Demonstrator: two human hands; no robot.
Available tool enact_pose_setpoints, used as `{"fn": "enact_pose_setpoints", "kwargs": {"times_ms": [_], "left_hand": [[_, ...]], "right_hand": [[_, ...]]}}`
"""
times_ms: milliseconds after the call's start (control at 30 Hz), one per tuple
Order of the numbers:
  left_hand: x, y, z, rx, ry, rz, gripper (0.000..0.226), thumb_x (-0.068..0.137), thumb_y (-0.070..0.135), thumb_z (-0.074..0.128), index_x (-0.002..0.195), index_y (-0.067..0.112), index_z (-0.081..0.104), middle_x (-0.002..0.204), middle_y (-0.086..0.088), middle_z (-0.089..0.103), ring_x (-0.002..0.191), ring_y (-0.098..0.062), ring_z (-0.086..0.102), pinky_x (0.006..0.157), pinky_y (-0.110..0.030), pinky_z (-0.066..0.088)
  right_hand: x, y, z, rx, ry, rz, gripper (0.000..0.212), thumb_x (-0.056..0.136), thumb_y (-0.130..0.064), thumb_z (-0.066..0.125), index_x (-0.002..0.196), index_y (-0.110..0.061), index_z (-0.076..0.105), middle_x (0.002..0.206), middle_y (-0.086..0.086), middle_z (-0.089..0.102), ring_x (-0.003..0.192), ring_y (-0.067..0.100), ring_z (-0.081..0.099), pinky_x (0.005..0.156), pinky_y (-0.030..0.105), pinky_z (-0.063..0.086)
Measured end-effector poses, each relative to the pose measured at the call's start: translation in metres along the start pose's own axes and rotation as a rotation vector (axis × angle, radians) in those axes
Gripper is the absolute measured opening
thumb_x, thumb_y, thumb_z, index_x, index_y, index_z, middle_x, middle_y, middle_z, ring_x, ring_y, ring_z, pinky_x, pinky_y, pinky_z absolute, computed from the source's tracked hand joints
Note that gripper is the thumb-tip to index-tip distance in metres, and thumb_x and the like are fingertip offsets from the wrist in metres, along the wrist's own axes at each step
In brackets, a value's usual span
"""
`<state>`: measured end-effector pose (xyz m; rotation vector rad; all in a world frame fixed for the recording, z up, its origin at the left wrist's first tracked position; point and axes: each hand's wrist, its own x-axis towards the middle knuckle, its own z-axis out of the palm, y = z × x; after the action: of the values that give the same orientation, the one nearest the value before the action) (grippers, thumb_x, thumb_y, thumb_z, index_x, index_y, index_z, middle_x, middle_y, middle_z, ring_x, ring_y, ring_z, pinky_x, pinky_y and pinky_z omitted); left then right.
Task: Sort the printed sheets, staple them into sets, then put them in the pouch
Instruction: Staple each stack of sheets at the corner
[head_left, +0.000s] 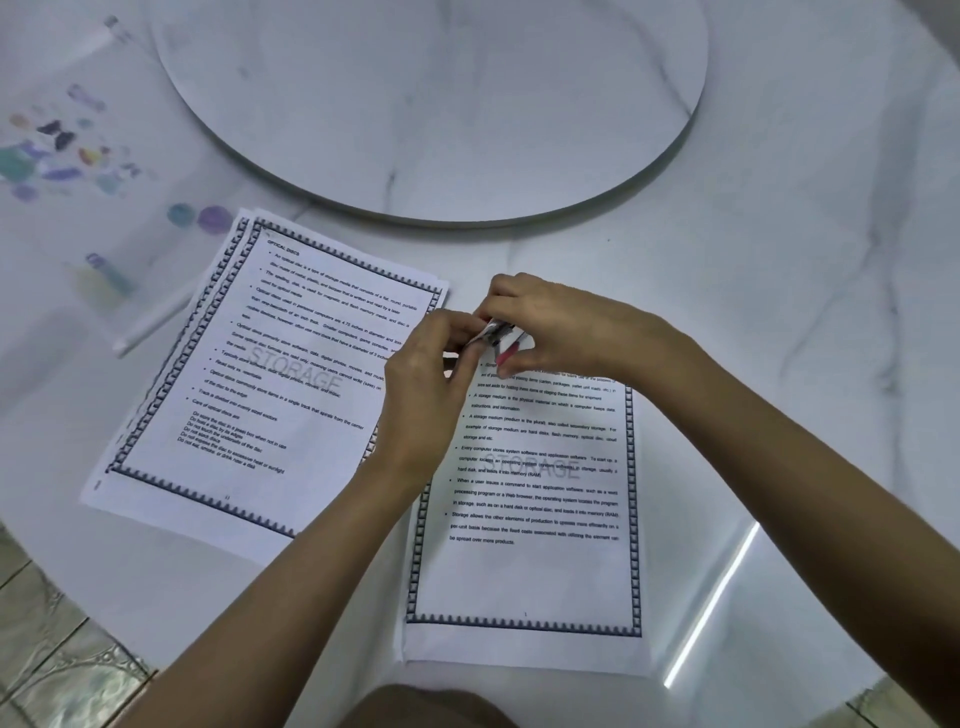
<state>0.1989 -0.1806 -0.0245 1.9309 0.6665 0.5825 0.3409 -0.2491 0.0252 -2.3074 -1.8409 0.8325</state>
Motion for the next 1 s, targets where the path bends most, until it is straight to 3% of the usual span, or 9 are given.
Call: {"fn": "enact_pose_setpoints", "kwargs": {"times_ms": [100, 233, 400, 600, 833, 1000], "left_hand": [[0.001, 0.001, 0.0, -0.031, -0.002, -0.029, 0.01, 0.086, 0.007, 0.061, 0.096, 0.011, 0.061, 0.084, 0.02, 0.059, 0.077, 0.011, 0.058, 0.068, -0.003, 0.043], [0.001, 0.0, -0.001, -0.062, -0.006, -0.062, 0.01, 0.086, 0.01, 0.062, 0.094, 0.016, 0.059, 0.085, 0.012, 0.062, 0.079, 0.008, 0.058, 0.067, -0.005, 0.044], [-0.003, -0.008, -0.006, -0.071, -0.005, -0.174, 0.012, 0.086, 0.02, 0.063, 0.095, 0.022, 0.057, 0.09, 0.012, 0.062, 0.081, 0.007, 0.058, 0.063, -0.004, 0.043], [-0.012, -0.015, -0.006, -0.025, -0.046, -0.209, 0.01, 0.088, 0.016, 0.061, 0.085, 0.024, 0.057, 0.074, 0.018, 0.058, 0.071, 0.009, 0.056, 0.06, -0.005, 0.042], [-0.011, -0.013, -0.004, -0.032, -0.052, -0.205, 0.01, 0.088, 0.014, 0.06, 0.085, 0.023, 0.057, 0.075, 0.016, 0.059, 0.072, 0.011, 0.056, 0.059, -0.002, 0.039], [-0.011, -0.012, -0.003, -0.029, -0.049, -0.201, 0.01, 0.088, 0.014, 0.06, 0.085, 0.022, 0.057, 0.076, 0.017, 0.058, 0.073, 0.013, 0.055, 0.059, -0.002, 0.039]], "right_hand": [[0.002, 0.001, 0.001, -0.048, 0.027, -0.006, 0.046, 0.081, -0.033, 0.068, 0.121, -0.016, 0.054, 0.112, 0.001, 0.051, 0.105, 0.016, 0.046, 0.083, 0.027, 0.036], [0.003, 0.002, 0.001, -0.047, 0.05, -0.026, 0.046, 0.081, -0.037, 0.067, 0.118, -0.014, 0.056, 0.11, 0.002, 0.054, 0.103, 0.017, 0.046, 0.081, 0.026, 0.032], [0.006, 0.006, 0.003, -0.056, 0.113, -0.07, 0.038, 0.08, -0.036, 0.068, 0.111, -0.015, 0.062, 0.107, 0.002, 0.057, 0.103, 0.018, 0.042, 0.079, 0.025, 0.026], [0.01, 0.007, 0.009, -0.002, 0.082, -0.07, 0.039, 0.082, -0.029, 0.067, 0.116, -0.013, 0.059, 0.109, 0.004, 0.057, 0.105, 0.018, 0.044, 0.078, 0.021, 0.023], [0.012, 0.01, 0.013, 0.131, 0.041, -0.044, 0.04, 0.083, -0.023, 0.067, 0.12, -0.015, 0.057, 0.107, 0.002, 0.055, 0.094, 0.008, 0.034, 0.083, 0.022, 0.028], [0.013, 0.011, 0.016, 0.151, 0.047, -0.047, 0.038, 0.082, -0.021, 0.068, 0.117, -0.014, 0.058, 0.106, 0.003, 0.057, 0.095, 0.013, 0.039, 0.085, 0.026, 0.03]]}}
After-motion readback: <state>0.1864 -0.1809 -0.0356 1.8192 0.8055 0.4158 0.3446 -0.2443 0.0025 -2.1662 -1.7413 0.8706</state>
